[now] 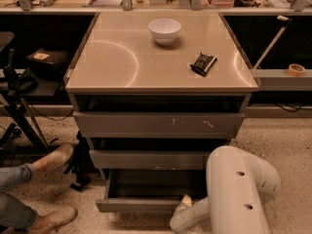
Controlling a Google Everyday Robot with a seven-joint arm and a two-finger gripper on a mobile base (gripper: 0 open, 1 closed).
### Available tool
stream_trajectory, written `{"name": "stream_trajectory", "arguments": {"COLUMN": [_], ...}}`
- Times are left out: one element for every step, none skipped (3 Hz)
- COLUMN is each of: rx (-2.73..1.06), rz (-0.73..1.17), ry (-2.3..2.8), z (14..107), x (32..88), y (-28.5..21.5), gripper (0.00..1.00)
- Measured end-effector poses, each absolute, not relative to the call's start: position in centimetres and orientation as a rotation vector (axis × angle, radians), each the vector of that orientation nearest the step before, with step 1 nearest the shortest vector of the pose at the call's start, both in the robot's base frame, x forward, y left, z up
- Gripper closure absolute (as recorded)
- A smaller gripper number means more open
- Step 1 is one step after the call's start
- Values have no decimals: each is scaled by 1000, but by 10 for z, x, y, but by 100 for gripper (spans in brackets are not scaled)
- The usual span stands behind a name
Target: Open bottom drawer
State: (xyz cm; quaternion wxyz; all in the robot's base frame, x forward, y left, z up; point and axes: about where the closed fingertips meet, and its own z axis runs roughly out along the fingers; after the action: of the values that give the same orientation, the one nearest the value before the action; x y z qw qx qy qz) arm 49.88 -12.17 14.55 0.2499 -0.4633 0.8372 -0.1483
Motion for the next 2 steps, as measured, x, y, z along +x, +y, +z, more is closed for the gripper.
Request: {"name": "stream_trajectory", "arguments": {"rx": [-1248,-1212], "rz": [-397,-381], "ry": [2298,2345], "z": [146,143], "x": [492,476], "y": [-123,-125], "gripper": [100,100]}}
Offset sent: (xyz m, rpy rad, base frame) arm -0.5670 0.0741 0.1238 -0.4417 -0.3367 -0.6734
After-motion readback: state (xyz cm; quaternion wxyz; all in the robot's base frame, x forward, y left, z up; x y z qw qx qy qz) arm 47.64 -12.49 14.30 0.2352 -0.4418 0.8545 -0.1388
